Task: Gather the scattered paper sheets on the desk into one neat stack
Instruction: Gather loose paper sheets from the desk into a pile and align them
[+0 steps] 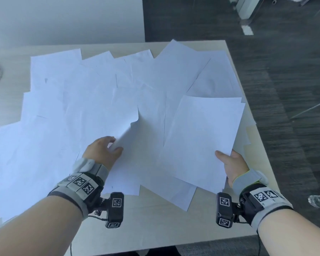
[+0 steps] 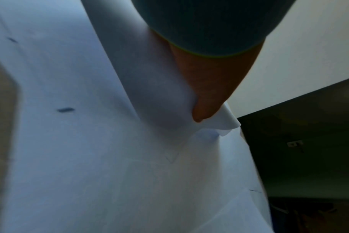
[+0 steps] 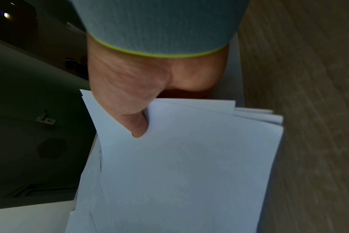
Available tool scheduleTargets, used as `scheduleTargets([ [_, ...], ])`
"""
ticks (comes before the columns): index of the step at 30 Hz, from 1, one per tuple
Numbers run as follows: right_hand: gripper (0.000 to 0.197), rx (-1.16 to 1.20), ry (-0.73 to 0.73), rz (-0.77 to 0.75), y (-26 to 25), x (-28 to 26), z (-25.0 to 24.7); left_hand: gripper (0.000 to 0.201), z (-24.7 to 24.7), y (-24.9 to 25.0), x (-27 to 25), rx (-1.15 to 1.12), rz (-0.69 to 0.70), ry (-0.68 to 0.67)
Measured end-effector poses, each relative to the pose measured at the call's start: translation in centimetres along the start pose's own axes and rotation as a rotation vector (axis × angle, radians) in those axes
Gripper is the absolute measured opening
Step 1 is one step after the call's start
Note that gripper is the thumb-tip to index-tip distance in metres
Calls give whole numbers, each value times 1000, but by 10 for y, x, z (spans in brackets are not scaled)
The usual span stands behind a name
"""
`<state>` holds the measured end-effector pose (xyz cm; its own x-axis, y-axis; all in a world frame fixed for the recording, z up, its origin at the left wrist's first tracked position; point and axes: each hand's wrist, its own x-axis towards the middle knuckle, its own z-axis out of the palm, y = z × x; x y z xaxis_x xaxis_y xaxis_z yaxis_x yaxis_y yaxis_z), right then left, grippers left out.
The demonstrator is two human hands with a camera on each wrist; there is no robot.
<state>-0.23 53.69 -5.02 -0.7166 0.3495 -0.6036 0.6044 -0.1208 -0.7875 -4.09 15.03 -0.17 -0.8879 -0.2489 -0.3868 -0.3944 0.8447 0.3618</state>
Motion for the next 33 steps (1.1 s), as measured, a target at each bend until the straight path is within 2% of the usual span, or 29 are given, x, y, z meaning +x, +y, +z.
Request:
scheduleTargets([
  [5,19,30,6,-9,3,0,-15,33,3,51,8,-39,84,105],
  [7,19,29,0,-12,2,-1,-17,43,15,62,14,-9,138,65],
  [10,18,32,-5,-11,4,-2,-18,63,38,69,19,146,160,-81],
  [15,18,43,-6,-3,4,-3,-20,68,54,60,10,159,271,-60],
  [17,18,45,-10,-4,4,-2,-20,85,58,54,1,210,303,-108],
  [20,18,39,-9,5,4,0,-20,123,65,48,-11,389,293,-236],
  [22,17,50,-7,13,3,0,-20,134,68,44,-12,430,284,-245],
  [29,18,66,-13,25,3,-2,-22,115,57,40,3,231,268,-114],
  [33,16,66,-13,31,4,0,-23,124,56,37,-1,292,305,-133],
])
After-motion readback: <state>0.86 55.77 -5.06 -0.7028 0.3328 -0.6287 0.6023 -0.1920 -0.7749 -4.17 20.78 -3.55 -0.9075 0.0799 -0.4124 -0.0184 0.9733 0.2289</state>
